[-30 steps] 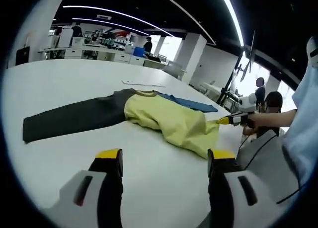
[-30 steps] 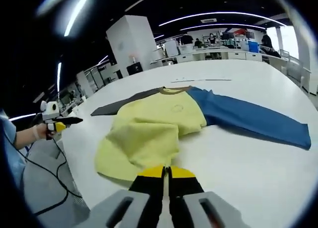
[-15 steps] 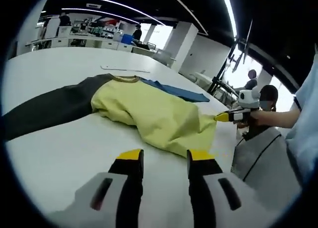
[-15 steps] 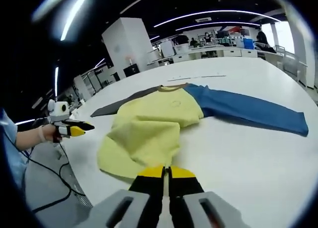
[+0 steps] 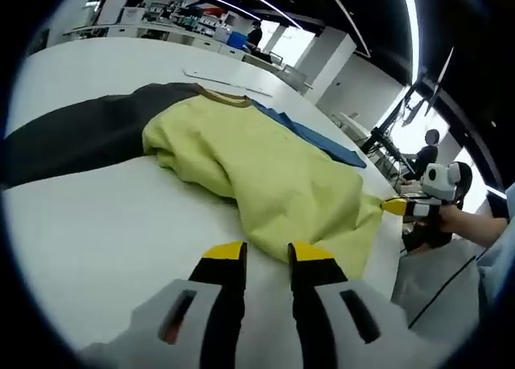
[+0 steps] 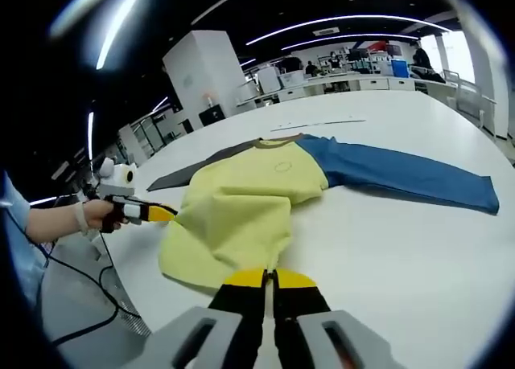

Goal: Fold the garment on the visible template until the final outline fits inside the template.

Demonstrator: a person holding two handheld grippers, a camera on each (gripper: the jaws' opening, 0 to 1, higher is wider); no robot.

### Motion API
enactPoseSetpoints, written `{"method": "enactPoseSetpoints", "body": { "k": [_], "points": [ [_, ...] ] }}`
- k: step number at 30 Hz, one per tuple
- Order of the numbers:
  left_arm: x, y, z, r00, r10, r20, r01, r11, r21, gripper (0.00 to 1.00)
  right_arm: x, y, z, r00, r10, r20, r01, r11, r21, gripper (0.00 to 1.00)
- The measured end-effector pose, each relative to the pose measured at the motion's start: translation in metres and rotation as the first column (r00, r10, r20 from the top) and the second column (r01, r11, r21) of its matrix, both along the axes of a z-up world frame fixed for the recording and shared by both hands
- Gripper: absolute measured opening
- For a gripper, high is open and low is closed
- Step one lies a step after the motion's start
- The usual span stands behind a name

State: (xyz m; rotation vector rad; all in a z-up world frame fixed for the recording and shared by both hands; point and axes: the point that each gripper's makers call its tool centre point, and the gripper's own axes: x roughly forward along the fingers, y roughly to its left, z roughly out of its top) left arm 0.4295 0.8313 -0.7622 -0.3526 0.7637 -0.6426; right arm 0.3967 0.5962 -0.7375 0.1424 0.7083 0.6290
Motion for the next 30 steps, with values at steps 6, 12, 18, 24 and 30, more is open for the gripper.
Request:
{"method": "enactPoseSetpoints", "body": {
  "k": [6,12,18,24,30],
  "points": [
    [0.000,-0.013,0.005,0.997,0.014,-0.070,-0.017,0.999,-0.051,0.00,0.000,-0.001,0.000,1.000,-0.004,-0.003,0.004,1.000,0.003,0.00],
    [0.029,-0.026,0.064,1.000,0.002,-0.001,-0.002,0.990,-0.141,0.00,0.009,-0.002,0.014,1.000,-0.015,0.023,0.015,1.000,0.015,0.00],
    [0.064,-0.044,0.097,0.999,-0.013,0.045,0.020,0.987,-0.157,0.00,0.022,-0.004,0.025,0.998,-0.042,0.051,0.040,0.999,0.029,0.00],
    [0.095,-0.057,0.093,0.999,-0.032,0.025,0.035,0.989,-0.144,0.00,0.032,-0.011,0.030,0.996,-0.064,0.066,0.062,0.998,0.029,0.00],
    [0.116,-0.067,0.076,0.999,-0.041,0.001,0.041,0.992,-0.116,0.00,0.042,-0.024,0.029,0.992,-0.111,0.058,0.108,0.993,0.044,0.00]
  ]
}}
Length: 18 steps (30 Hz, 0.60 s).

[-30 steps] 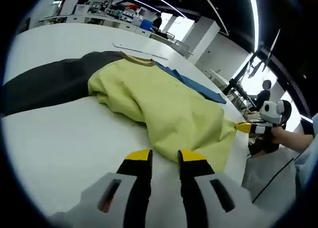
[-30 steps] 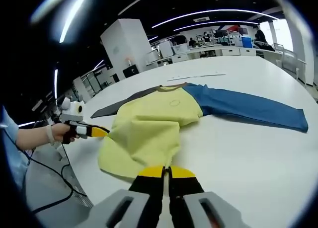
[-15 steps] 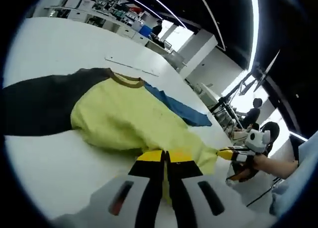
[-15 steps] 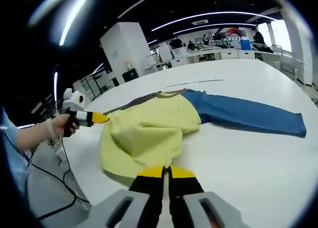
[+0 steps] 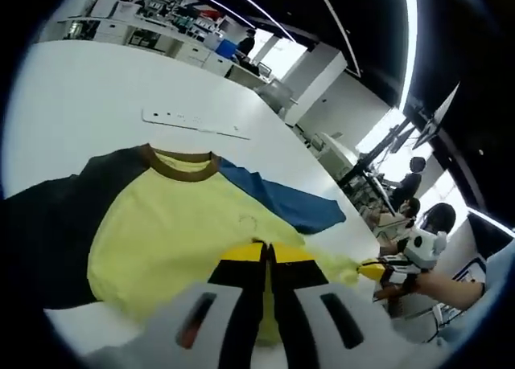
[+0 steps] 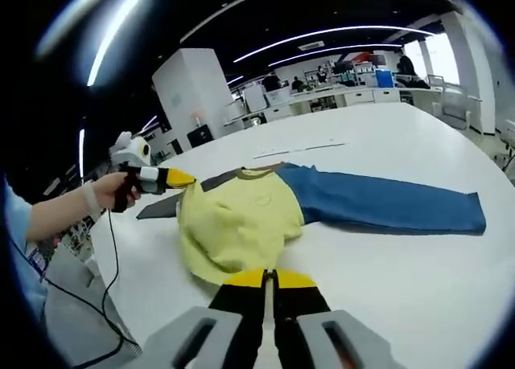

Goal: Fold the garment on the visible template until the final outline fits inside the template.

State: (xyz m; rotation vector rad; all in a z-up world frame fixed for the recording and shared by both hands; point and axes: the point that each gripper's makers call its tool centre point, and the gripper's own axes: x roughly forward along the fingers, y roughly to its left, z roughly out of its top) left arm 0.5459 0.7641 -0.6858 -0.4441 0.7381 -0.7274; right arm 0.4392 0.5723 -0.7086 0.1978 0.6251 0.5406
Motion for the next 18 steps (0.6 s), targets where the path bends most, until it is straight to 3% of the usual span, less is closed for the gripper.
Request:
{"method": "enactPoseSetpoints", "body": {
  "k": [10,18],
  "points": [
    [0.020,-0.008,-0.032,0.999,0.015,-0.031,-0.013,0.999,0.052,0.00,0.010,-0.007,-0.010,0.999,-0.042,-0.022,0.042,0.999,0.013,0.00],
    [0.030,-0.010,-0.051,1.000,0.012,0.000,-0.012,0.993,0.116,0.00,0.017,-0.003,-0.020,0.998,-0.051,-0.032,0.051,0.999,0.013,0.00]
  ]
}}
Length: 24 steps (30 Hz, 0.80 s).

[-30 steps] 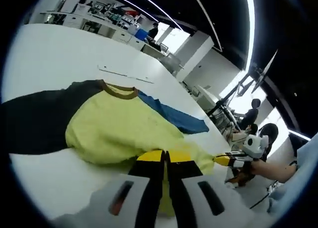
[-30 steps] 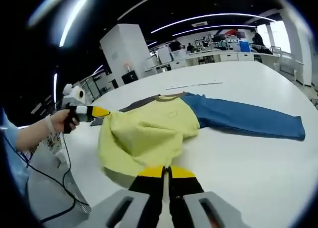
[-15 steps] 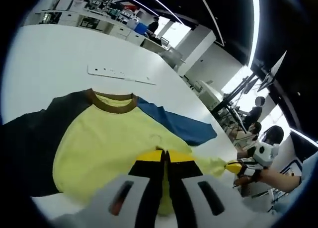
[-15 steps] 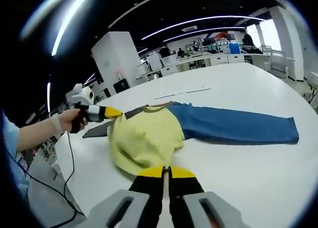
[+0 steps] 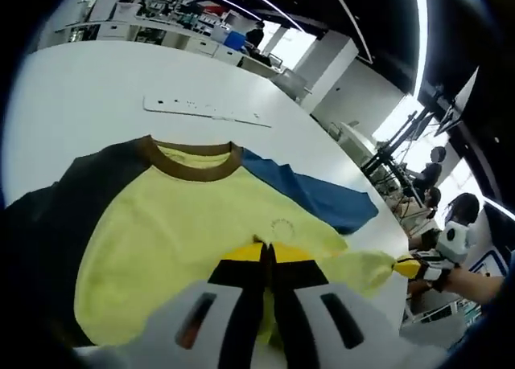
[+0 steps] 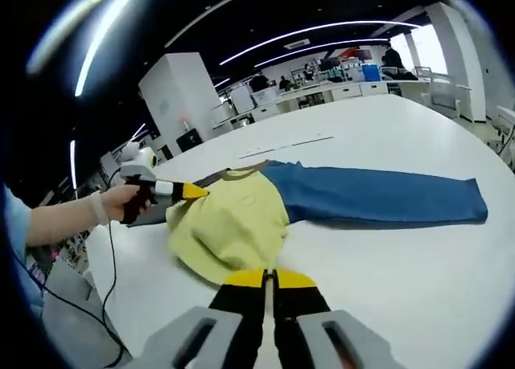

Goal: Fold the garment on the visible template until the final outline fits inside the template.

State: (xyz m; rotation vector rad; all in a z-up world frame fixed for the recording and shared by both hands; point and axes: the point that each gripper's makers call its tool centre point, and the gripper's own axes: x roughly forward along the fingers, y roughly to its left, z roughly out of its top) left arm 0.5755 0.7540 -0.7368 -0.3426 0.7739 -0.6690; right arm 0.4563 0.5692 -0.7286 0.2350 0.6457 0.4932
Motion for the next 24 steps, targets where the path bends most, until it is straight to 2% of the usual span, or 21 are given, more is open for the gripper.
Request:
{"method": "enactPoseSetpoints", "body": {
  "k": [6,11,12,14,15,17,19,21,24],
  "points": [
    [0.003,0.005,-0.015,1.000,0.010,-0.008,-0.010,1.000,0.028,0.00,0.001,0.001,-0.003,1.000,-0.006,-0.010,0.006,1.000,0.004,0.00],
    [0.002,0.004,-0.017,1.000,0.008,0.002,-0.008,1.000,0.024,0.00,0.001,-0.001,-0.004,1.000,-0.012,-0.012,0.012,1.000,0.005,0.00],
    [0.002,0.003,-0.013,0.999,-0.007,0.037,0.006,1.000,0.022,0.00,0.002,-0.001,-0.003,1.000,-0.012,-0.011,0.013,1.000,0.005,0.00],
    [-0.002,0.004,-0.008,0.998,-0.012,0.058,0.011,1.000,0.021,0.01,0.002,-0.002,-0.003,1.000,-0.012,-0.010,0.012,1.000,0.003,0.00],
    [-0.003,0.004,-0.004,0.997,-0.020,0.069,0.019,1.000,0.017,0.04,0.002,-0.002,-0.003,1.000,-0.011,-0.008,0.012,1.000,0.002,0.00],
    [-0.006,0.004,0.004,0.994,-0.044,0.100,0.043,0.999,0.012,0.16,0.002,-0.002,-0.002,1.000,-0.013,-0.007,0.013,1.000,0.001,0.00],
    [-0.012,0.006,0.012,0.990,-0.066,0.125,0.064,0.998,0.018,0.22,0.004,-0.004,-0.002,1.000,-0.012,-0.003,0.012,1.000,-0.006,0.00],
    [-0.018,0.011,0.018,0.987,-0.076,0.141,0.073,0.997,0.028,0.22,0.005,-0.006,-0.001,1.000,-0.020,0.000,0.020,1.000,-0.011,0.00],
    [-0.032,0.020,0.027,0.987,-0.083,0.137,0.081,0.997,0.017,0.13,0.009,-0.012,0.001,0.999,-0.037,0.004,0.037,0.999,-0.018,0.00]
  ]
}}
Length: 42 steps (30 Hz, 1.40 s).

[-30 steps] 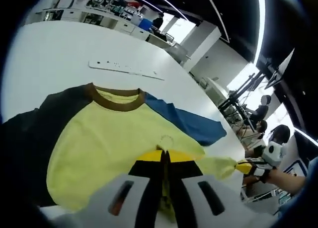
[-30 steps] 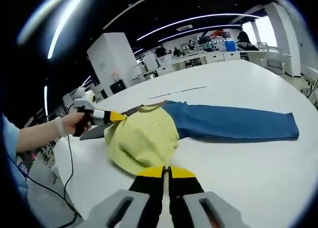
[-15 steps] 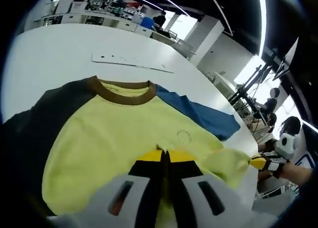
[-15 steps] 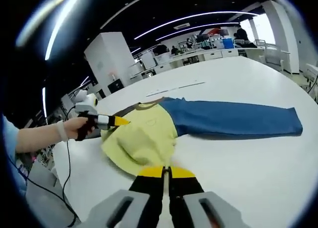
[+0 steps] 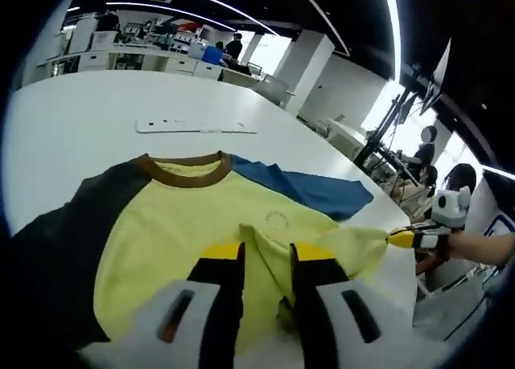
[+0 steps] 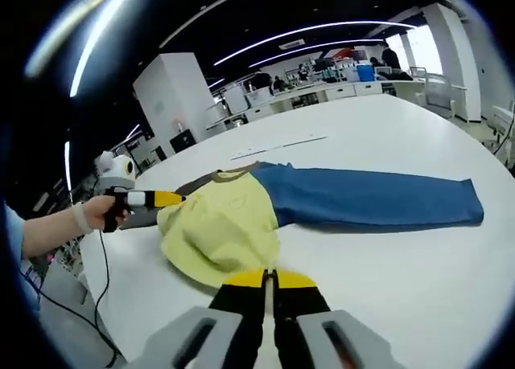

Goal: Fold the garment on the visible template until the final outline fits inside the template.

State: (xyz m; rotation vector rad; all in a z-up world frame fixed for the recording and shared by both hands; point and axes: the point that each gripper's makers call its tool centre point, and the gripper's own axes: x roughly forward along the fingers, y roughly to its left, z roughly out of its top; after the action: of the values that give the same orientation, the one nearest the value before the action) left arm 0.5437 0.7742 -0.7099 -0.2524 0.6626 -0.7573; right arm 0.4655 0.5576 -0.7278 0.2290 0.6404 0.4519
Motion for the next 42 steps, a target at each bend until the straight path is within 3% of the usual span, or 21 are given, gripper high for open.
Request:
{"method": "enactPoseSetpoints", "body": {
  "k": [2,3,5,12,15,20,25,33,42],
  "points": [
    [-0.013,0.003,0.001,0.999,-0.039,-0.003,0.039,0.999,0.009,0.04,0.003,-0.004,0.000,1.000,-0.014,-0.001,0.014,1.000,-0.008,0.00],
    [-0.021,0.006,-0.003,0.997,-0.076,0.013,0.075,0.996,0.055,0.01,0.005,-0.007,-0.001,1.000,-0.024,-0.002,0.024,1.000,-0.014,0.00],
    [-0.031,0.009,-0.010,0.995,-0.096,0.014,0.094,0.991,0.095,0.02,0.007,-0.009,-0.002,0.999,-0.035,-0.004,0.035,0.999,-0.016,0.00],
    [-0.055,0.006,-0.034,0.995,-0.092,-0.044,0.096,0.989,0.111,0.03,0.006,-0.008,-0.003,1.000,-0.020,-0.006,0.020,0.999,-0.032,0.00],
    [-0.054,-0.001,-0.042,0.995,-0.081,-0.054,0.087,0.989,0.118,0.08,0.004,-0.008,-0.004,1.000,-0.022,-0.014,0.022,1.000,-0.022,0.00],
    [-0.042,-0.002,-0.051,0.999,-0.037,-0.036,0.042,0.984,0.174,0.26,-0.001,-0.007,-0.005,1.000,-0.017,-0.015,0.017,1.000,-0.020,0.00],
    [-0.039,-0.002,-0.048,1.000,-0.014,-0.014,0.016,0.985,0.174,0.30,-0.005,-0.008,-0.008,1.000,-0.015,-0.023,0.014,1.000,-0.019,0.00],
    [-0.032,0.006,-0.047,0.999,0.045,0.012,-0.046,0.981,0.189,0.29,-0.006,-0.008,-0.010,0.999,-0.018,-0.028,0.017,1.000,-0.014,0.00],
    [-0.037,-0.004,-0.052,0.998,0.057,-0.036,-0.051,0.985,0.166,0.21,-0.007,-0.008,-0.011,0.999,-0.026,-0.030,0.026,1.000,-0.009,0.00]
  ]
}}
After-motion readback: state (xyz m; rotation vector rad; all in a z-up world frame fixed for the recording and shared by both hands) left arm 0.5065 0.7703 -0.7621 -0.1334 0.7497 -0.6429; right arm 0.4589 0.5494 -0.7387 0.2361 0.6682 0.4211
